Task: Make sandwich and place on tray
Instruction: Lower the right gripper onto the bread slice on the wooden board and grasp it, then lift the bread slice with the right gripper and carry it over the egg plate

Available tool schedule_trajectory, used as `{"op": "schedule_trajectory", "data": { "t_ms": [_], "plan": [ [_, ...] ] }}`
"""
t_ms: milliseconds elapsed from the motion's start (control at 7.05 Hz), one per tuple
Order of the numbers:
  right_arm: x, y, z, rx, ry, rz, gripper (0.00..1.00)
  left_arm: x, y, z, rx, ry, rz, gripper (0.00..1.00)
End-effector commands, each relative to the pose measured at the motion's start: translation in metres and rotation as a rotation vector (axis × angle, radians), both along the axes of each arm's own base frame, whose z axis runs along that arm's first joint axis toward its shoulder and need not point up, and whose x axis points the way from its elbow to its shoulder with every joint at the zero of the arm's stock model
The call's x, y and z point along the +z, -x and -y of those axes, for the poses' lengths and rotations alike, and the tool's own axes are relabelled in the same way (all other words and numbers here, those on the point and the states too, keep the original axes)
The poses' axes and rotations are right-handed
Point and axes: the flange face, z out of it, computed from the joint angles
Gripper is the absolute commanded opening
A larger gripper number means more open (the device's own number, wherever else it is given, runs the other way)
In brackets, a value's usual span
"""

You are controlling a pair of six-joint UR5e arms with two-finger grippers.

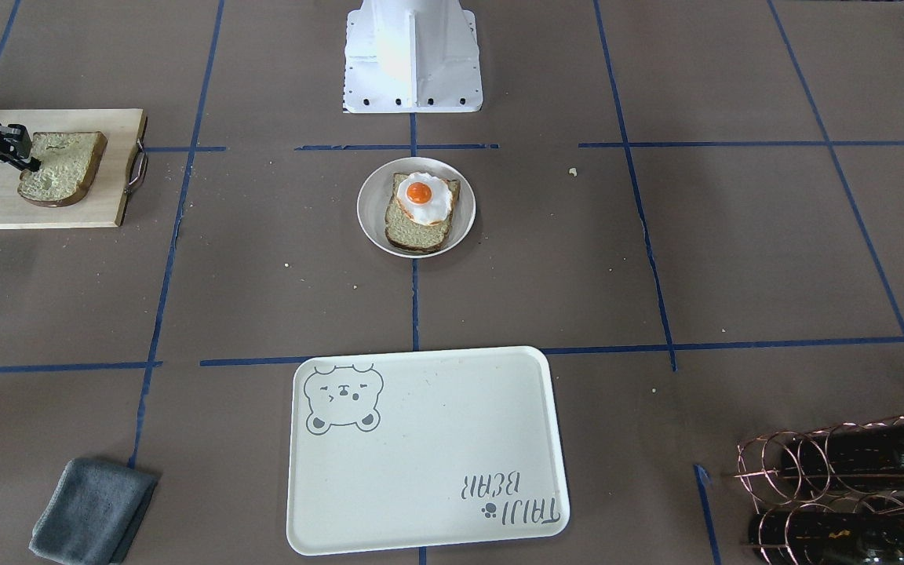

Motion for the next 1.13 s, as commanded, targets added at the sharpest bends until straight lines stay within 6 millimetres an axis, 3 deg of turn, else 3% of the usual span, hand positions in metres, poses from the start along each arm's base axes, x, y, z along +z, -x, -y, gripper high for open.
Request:
{"op": "schedule_trajectory", "data": {
  "t_ms": [0, 142, 284, 425, 567, 709, 851, 993],
  "plan": [
    [-0.005, -0.002, -0.002, -0.006, -0.013, 0.029, 0.0, -0.001, 0.0, 0.001, 0.0, -0.003, 0.0, 1.0],
    [-0.024, 0.0, -0.004, -0.034, -0.032, 0.094, 0.0, -0.002, 0.001, 0.0, -0.001, -0.004, 0.0, 1.0],
    [-0.065, 0.004, -0.002, -0.042, -0.033, 0.173, 0.0, -0.002, 0.0, 0.0, -0.001, -0.003, 0.0, 1.0],
    [-0.106, 0.016, 0.009, -0.041, -0.044, 0.245, 0.0, -0.003, 0.0, 0.001, 0.0, -0.006, 0.0, 1.0],
    [-0.133, 0.035, 0.027, -0.056, -0.093, 0.301, 0.0, -0.002, 0.0, 0.001, 0.0, -0.005, 0.0, 1.0],
    [-0.172, 0.062, 0.053, -0.056, -0.113, 0.37, 0.0, -0.002, 0.0, 0.001, 0.0, -0.004, 0.0, 1.0],
    [-0.226, 0.124, 0.082, -0.071, -0.073, 0.445, 0.0, -0.001, 0.0, 0.001, 0.0, -0.003, 0.0, 1.0],
    [-0.277, 0.183, 0.096, -0.083, -0.033, 0.486, 0.0, -0.001, 0.0, 0.001, 0.0, -0.001, 0.0, 1.0]
  ]
}}
